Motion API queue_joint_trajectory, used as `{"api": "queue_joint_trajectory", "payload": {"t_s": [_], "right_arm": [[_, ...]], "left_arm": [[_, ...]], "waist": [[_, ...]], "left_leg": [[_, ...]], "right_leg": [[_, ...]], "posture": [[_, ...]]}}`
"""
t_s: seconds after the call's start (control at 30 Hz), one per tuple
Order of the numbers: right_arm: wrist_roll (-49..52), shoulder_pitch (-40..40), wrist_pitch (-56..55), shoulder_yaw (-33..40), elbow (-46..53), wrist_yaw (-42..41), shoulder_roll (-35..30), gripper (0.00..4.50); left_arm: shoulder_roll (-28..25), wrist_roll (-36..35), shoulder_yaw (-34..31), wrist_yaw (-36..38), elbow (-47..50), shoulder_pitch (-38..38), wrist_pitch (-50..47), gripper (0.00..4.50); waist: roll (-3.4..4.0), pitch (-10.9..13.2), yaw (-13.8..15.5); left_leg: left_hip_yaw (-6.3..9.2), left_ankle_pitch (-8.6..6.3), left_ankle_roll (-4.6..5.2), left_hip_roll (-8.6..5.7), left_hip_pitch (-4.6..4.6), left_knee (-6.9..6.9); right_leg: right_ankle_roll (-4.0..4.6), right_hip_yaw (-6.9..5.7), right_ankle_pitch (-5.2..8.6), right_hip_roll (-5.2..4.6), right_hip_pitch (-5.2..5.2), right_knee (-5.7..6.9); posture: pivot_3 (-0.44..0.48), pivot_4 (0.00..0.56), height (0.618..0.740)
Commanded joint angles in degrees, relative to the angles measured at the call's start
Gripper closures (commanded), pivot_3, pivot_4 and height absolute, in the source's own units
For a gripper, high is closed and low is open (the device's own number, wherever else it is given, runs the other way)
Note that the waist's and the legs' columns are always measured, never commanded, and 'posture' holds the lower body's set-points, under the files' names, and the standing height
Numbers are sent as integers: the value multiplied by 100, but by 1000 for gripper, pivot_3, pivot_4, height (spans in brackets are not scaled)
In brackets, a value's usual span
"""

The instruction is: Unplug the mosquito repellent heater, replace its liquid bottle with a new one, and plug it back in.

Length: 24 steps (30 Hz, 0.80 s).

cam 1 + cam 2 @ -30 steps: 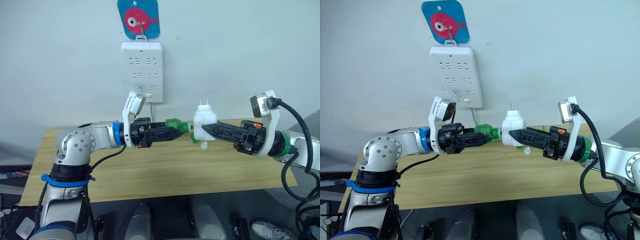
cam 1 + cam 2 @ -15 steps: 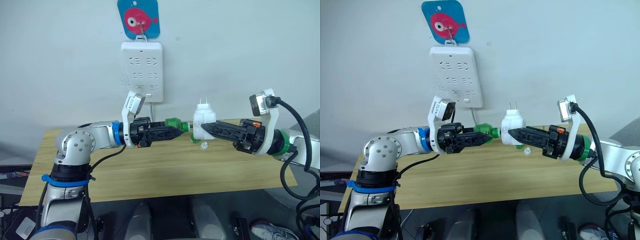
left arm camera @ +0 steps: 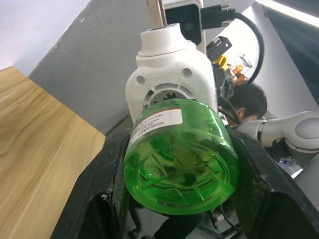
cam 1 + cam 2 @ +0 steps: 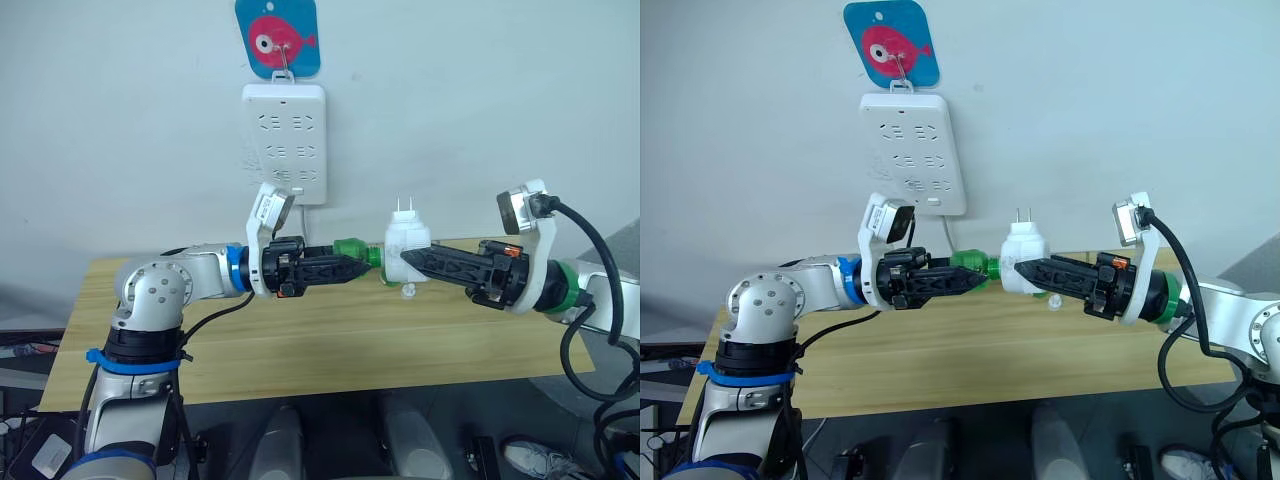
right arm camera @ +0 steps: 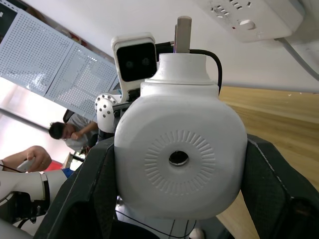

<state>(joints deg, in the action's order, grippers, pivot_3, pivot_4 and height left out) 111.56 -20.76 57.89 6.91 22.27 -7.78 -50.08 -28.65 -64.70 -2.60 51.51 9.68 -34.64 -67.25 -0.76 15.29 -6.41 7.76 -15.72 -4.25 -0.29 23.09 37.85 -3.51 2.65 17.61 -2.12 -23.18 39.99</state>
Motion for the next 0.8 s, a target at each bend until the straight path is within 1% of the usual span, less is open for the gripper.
{"api": "queue_joint_trajectory", "payload": {"t_s": [0.03,0.23,0.47,0.5,0.53,0.57,0.6,0.63,0.8], "right_arm": [[144,-100,-111,0,282,-67,35,1534],[144,-228,-113,-174,346,58,41,1534],[144,-311,3,-305,252,45,-58,1534],[144,-293,28,-291,224,-5,-67,1184],[144,-280,47,-279,209,-42,-77,704],[144,-264,64,-259,202,-86,-92,517],[144,-250,72,-243,203,-122,-108,165],[144,-239,73,-234,206,-147,-127,0],[144,-191,79,-181,208,-233,-238,0]], "left_arm": [[63,17,126,109,294,-78,118,2203],[174,147,367,275,427,-107,276,2203],[438,317,449,284,366,-125,431,2203],[461,344,449,284,360,-113,448,2203],[477,368,449,289,360,-103,457,2203],[504,383,441,272,350,-88,469,2203],[525,399,439,256,341,-75,486,2203],[546,407,436,240,333,-63,496,2203],[643,382,406,123,267,-36,533,2203]], "waist": [[0,0,-2],[0,0,-2],[0,0,0],[0,0,-1],[-1,-1,7],[-1,-1,14],[-1,-1,15],[-1,0,10],[0,-1,-9]], "left_leg": [[0,0,0,1,0,0],[0,0,0,0,1,1],[0,0,0,0,1,1],[0,0,0,0,1,1],[0,0,0,0,1,1],[0,0,0,-1,2,1],[0,0,0,-2,2,1],[0,0,0,-2,6,4],[1,0,0,1,3,4]], "right_leg": [[0,0,0,0,0,0],[0,0,0,0,0,0],[0,-1,0,0,0,0],[0,-1,0,0,0,0],[0,-1,0,0,0,0],[0,-1,0,-1,0,0],[0,0,0,-1,0,-1],[-1,-1,0,-2,0,-2],[-1,-1,-1,2,0,1]], "posture": [[-167,221,740],[-167,220,740],[-174,220,740],[-176,220,740],[-177,220,740],[-177,220,740],[-177,220,740],[-178,221,740],[-179,222,740]]}}
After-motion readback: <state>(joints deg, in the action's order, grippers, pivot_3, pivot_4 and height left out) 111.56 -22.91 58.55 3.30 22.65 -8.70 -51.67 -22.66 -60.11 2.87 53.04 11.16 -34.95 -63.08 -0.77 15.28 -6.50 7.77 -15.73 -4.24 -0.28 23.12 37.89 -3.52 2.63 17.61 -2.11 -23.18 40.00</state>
